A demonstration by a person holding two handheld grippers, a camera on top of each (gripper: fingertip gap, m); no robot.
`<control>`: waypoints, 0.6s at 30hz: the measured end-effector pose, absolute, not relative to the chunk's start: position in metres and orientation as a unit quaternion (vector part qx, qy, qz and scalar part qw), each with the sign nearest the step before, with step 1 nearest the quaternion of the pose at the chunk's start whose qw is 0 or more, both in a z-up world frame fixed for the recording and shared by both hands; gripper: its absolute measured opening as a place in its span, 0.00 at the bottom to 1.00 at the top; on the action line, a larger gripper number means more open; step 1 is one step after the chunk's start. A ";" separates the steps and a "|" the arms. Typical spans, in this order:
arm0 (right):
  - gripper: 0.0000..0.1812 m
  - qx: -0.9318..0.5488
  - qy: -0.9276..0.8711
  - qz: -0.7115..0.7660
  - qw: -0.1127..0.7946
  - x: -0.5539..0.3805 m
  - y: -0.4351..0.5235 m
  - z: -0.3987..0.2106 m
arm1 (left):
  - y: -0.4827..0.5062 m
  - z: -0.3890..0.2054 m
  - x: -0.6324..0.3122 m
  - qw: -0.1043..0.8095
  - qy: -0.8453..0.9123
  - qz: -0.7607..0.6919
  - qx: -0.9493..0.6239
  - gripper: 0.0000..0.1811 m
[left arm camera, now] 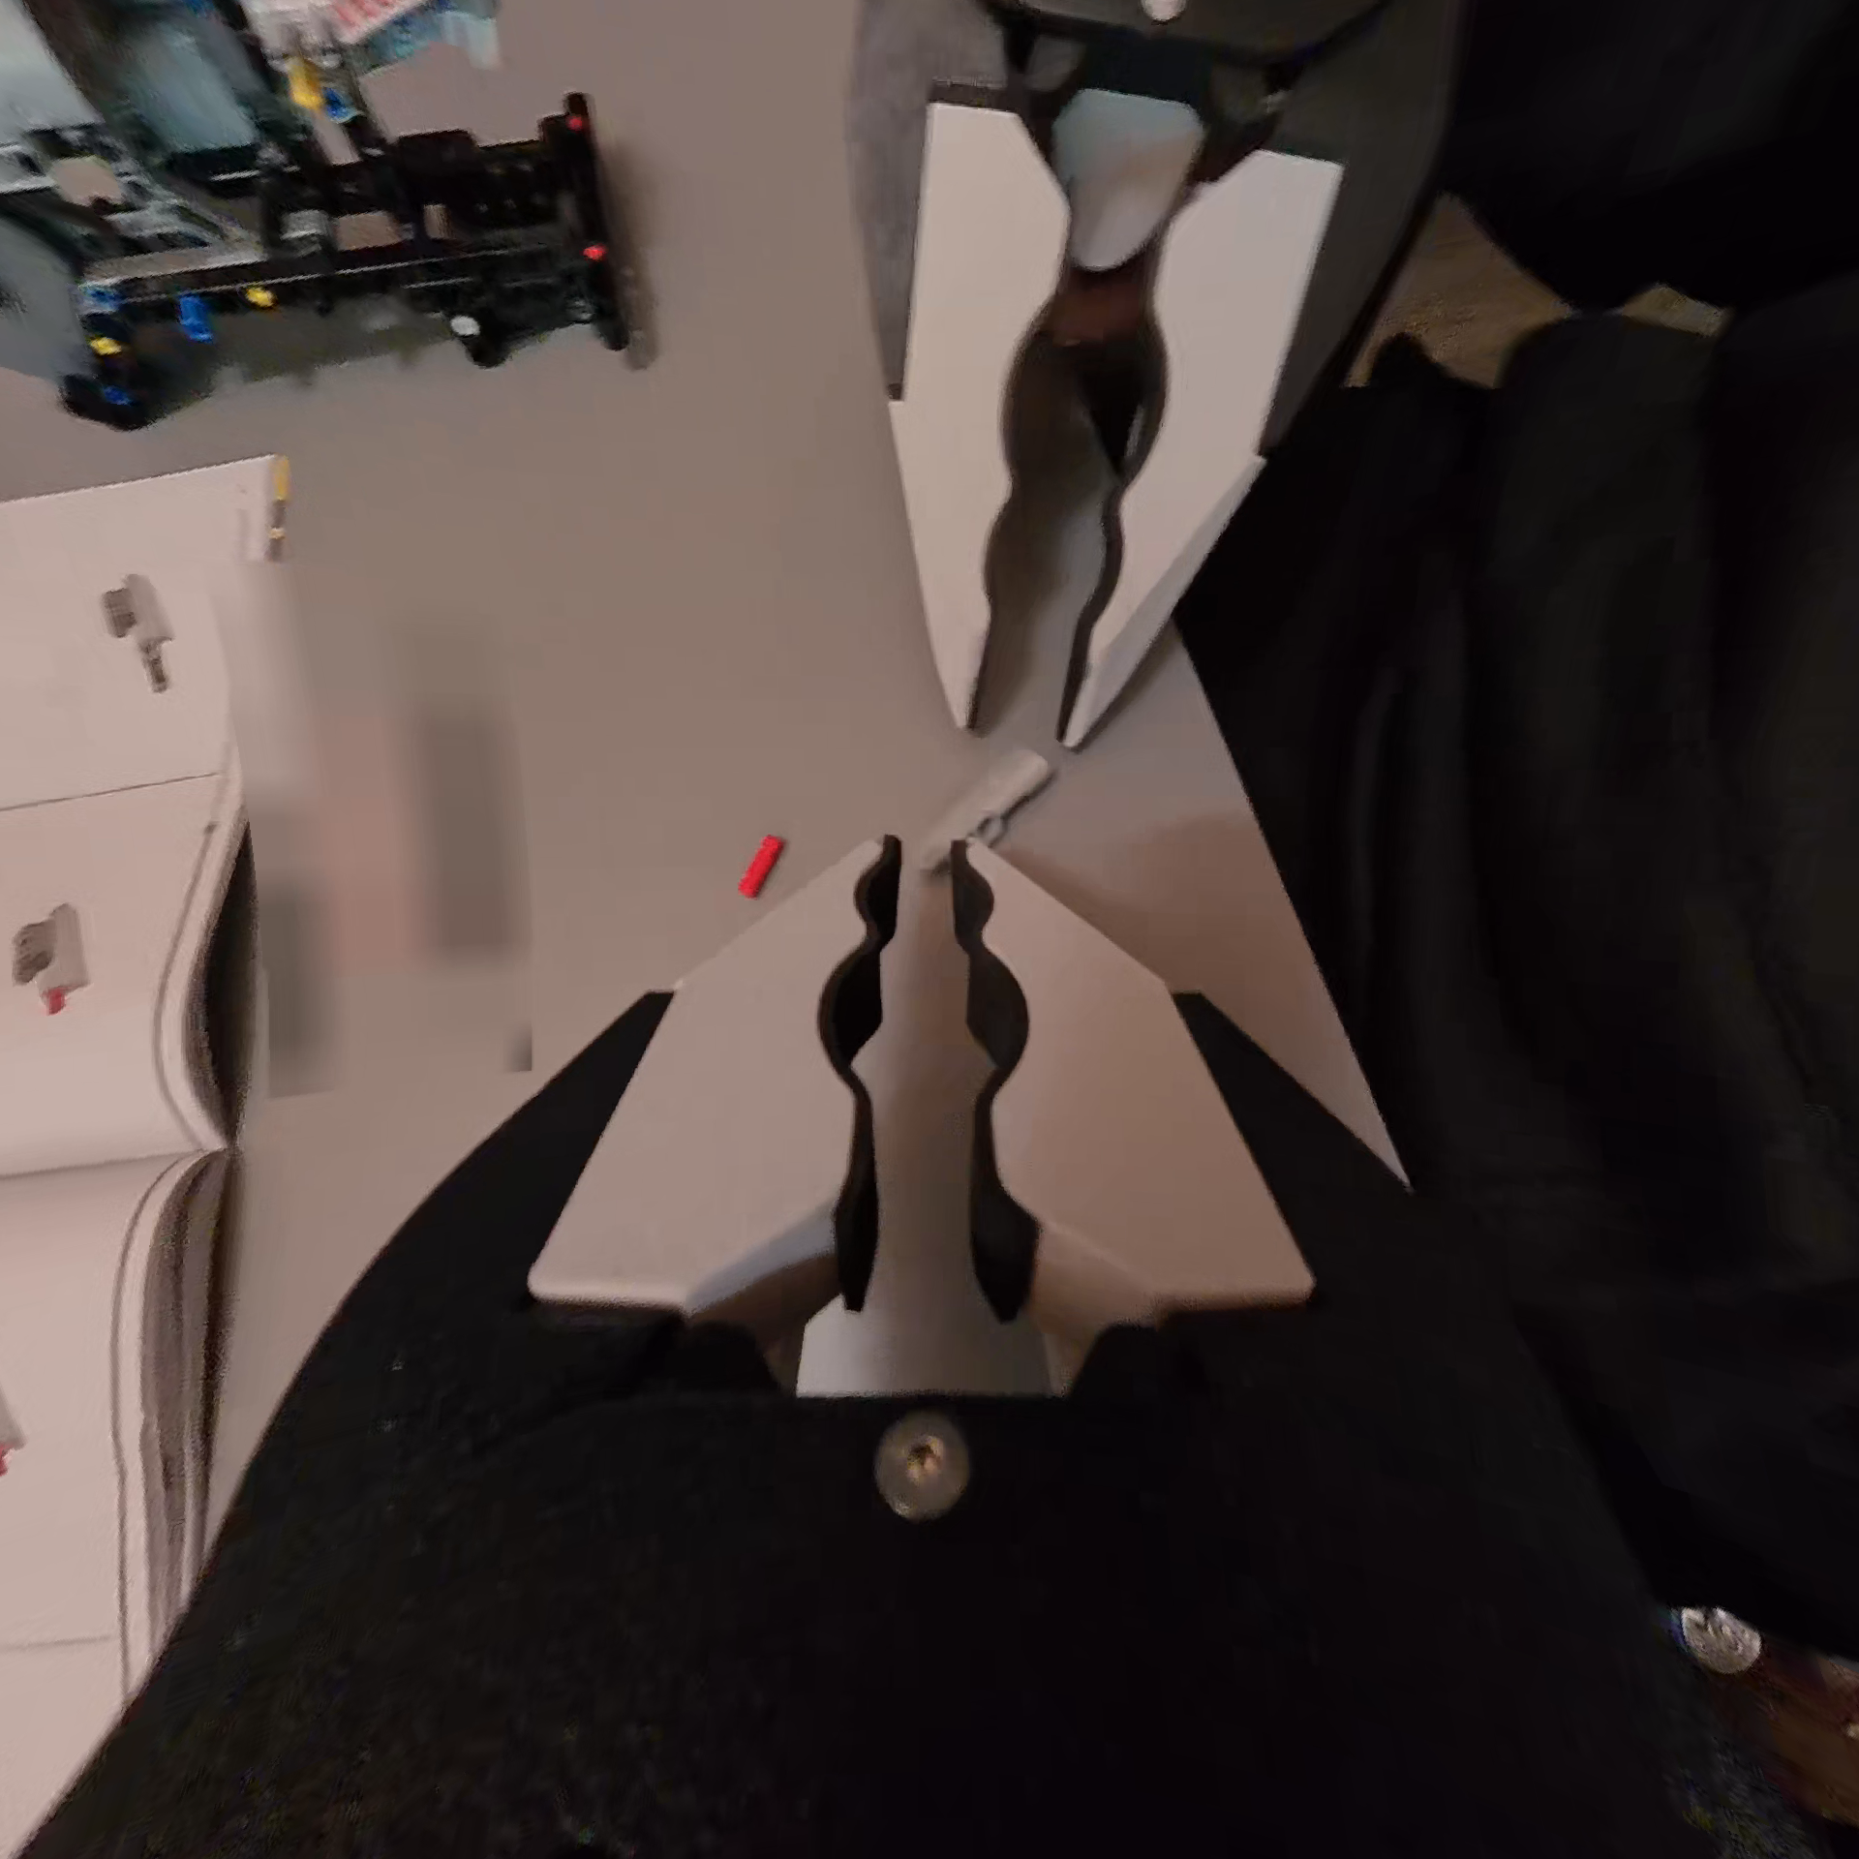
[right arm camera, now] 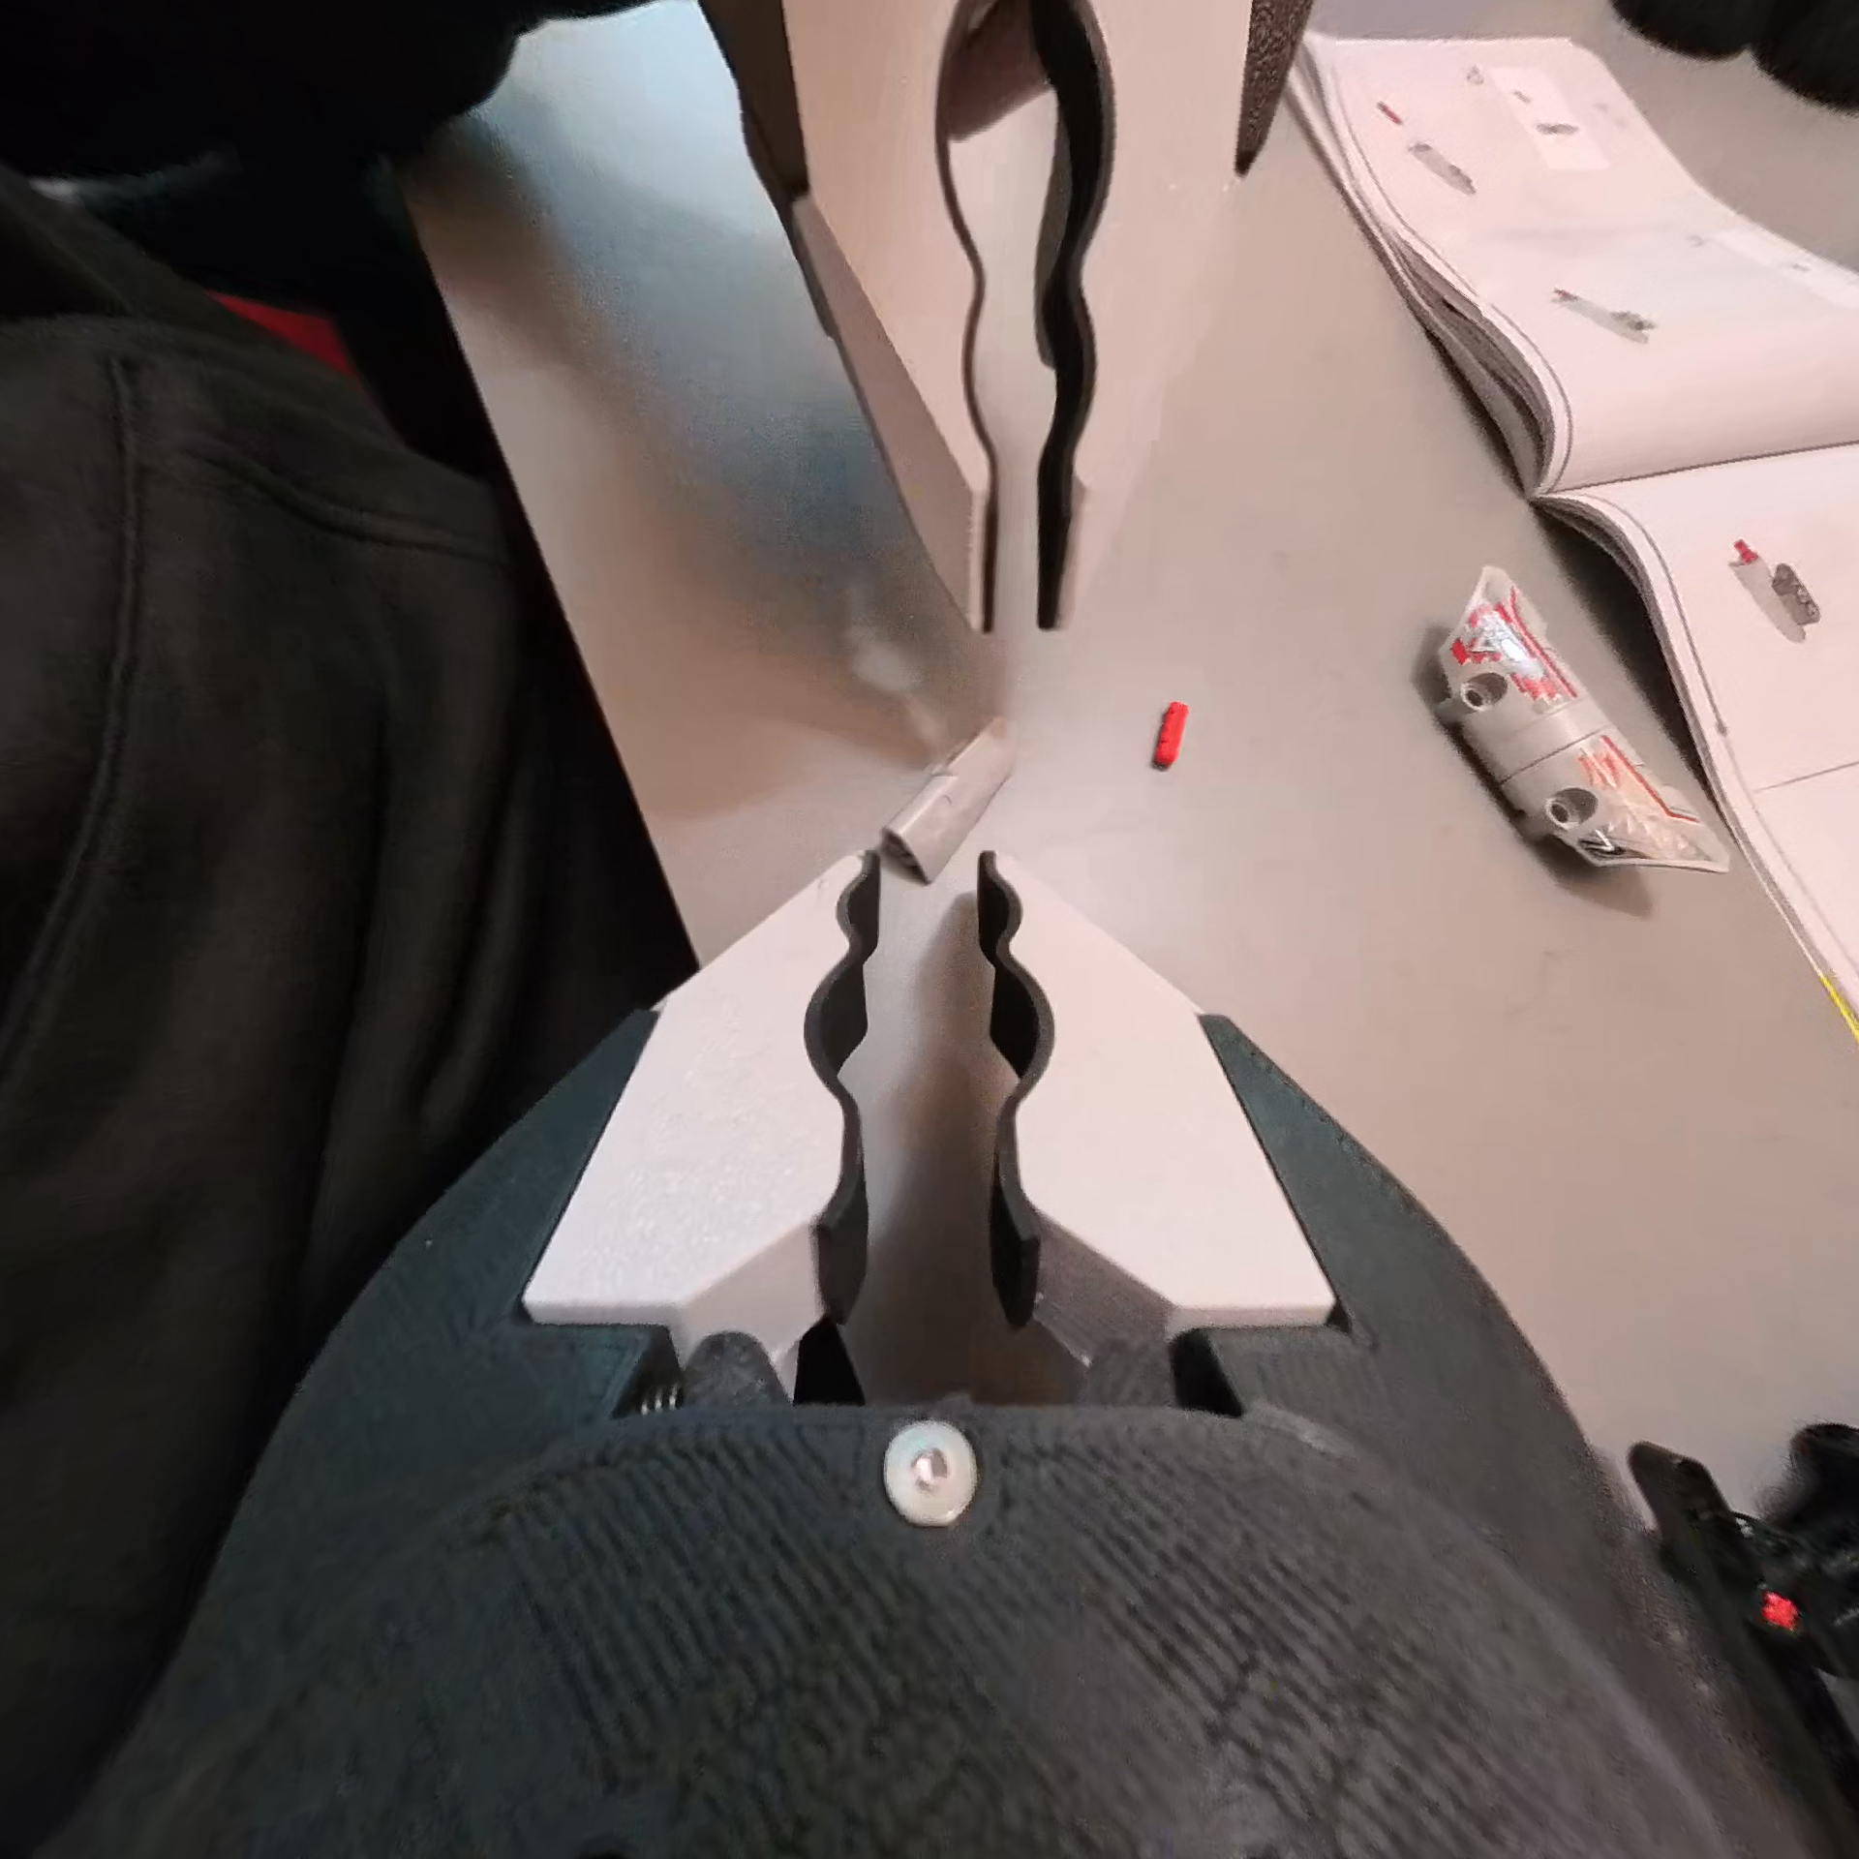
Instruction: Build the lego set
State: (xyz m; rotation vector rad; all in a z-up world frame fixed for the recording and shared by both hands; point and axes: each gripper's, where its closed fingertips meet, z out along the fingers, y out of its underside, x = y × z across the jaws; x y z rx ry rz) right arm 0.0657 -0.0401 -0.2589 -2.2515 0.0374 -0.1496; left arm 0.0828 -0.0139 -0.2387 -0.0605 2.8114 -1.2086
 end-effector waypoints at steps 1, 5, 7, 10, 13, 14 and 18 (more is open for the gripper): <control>0.14 -0.902 0.008 -0.062 0.426 0.065 -0.040 -0.260 | -0.013 -0.240 0.078 0.035 0.917 -0.396 -0.009 0.06; 0.19 -0.905 0.007 -0.083 0.418 0.068 -0.035 -0.263 | -0.017 -0.261 0.065 0.051 0.930 -0.363 0.038 0.10; 0.13 -0.904 -0.005 -0.070 0.421 0.062 -0.031 -0.264 | -0.024 -0.266 0.065 0.065 0.930 -0.358 0.046 0.08; 0.03 -0.910 -0.001 -0.066 0.409 0.060 -0.036 -0.266 | -0.032 -0.266 0.078 0.093 0.928 -0.358 0.039 0.01; 0.00 -0.906 0.034 -0.041 0.420 0.060 -0.037 -0.266 | -0.043 -0.262 0.087 0.089 0.922 -0.375 0.024 0.01; 0.00 -0.904 0.035 -0.039 0.423 0.060 -0.037 -0.266 | -0.046 -0.262 0.090 0.087 0.921 -0.378 0.017 0.01; 0.04 -0.915 0.005 -0.065 0.398 0.062 -0.050 -0.263 | -0.036 -0.263 0.110 0.126 0.925 -0.358 -0.014 0.02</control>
